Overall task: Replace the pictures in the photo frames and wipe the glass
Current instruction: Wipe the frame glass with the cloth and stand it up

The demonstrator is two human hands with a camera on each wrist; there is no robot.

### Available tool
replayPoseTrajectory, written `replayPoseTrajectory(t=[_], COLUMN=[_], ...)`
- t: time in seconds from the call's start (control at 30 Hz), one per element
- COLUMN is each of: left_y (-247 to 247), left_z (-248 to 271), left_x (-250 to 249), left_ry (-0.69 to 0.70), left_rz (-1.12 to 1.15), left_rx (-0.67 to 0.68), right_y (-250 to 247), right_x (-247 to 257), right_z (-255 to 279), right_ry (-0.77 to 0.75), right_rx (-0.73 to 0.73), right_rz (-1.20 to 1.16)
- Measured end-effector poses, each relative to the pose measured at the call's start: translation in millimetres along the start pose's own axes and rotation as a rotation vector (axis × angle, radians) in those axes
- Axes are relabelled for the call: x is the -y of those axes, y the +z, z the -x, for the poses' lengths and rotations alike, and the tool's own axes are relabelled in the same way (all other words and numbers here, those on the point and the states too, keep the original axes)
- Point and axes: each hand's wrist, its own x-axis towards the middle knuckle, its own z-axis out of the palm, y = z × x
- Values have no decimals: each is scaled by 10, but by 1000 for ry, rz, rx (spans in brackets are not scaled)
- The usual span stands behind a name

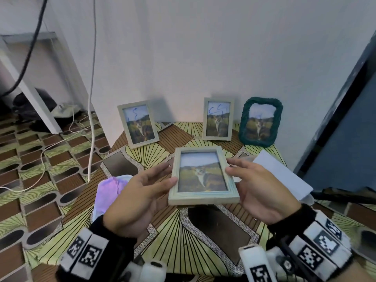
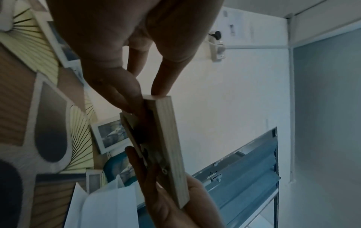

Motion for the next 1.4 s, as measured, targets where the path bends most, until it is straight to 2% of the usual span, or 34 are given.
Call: replayPoseTrajectory(t=[0.13,0.23,0.47,0.7,0.8,0.93,1.07,1.4], left_y=[22,54,9,-71,-92,-108,-124,-215], left_z=[-25,-16,-53,-41,-30,-61,-122,-177], left_x=[4,-22,6,154,142,71,-38,-45], left_ry=[-137,-160,-143,-156,-126,2,81,97], left_rz=[74,129,83,78,21,-160,-241,-297], left_rx=[-26,-23,2,42,60,33,21,65], right_y=[-15,-23,-31,-24,-21,11,70,69], right_x=[-44,-67,-63,-110,-137,-103,-36,-137], right_z=[-65,-96,-127,-128,-135,-171,-218,-247], right_ry=[120,170,100,93,79,4,-30,-89], right_rx=[-31,-31,-52,-41,-19,66,116,136], right_rz=[-22,-41,-38,-20,-49,-73,-89,-110])
